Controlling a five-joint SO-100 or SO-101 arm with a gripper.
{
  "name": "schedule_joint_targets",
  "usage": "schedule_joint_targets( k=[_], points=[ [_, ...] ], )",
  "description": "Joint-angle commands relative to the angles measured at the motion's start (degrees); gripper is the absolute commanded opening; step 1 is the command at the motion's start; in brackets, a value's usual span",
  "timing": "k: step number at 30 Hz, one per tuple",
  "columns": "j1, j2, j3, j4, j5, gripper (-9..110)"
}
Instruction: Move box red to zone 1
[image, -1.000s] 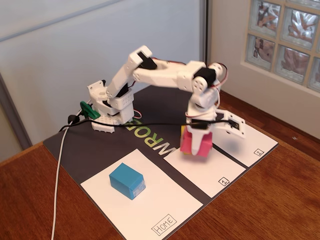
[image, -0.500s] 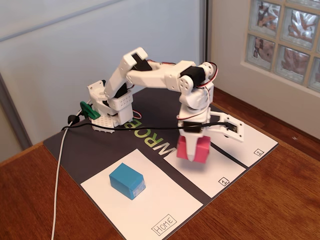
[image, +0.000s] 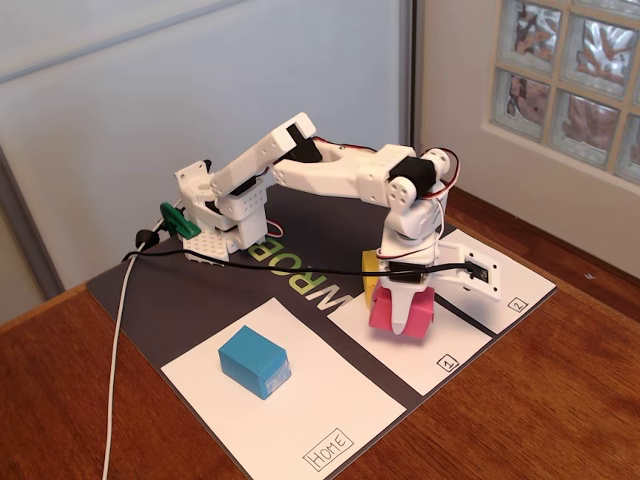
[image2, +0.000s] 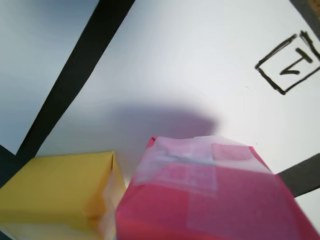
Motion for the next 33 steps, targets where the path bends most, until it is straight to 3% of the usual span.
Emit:
schedule_joint_targets(
  k=[1,33],
  points=[
    [-0.88,-0.09,-2.64,2.29,0.26,5],
    [-2.64,-3.6,-2.72,-11.51,2.55,5]
  ],
)
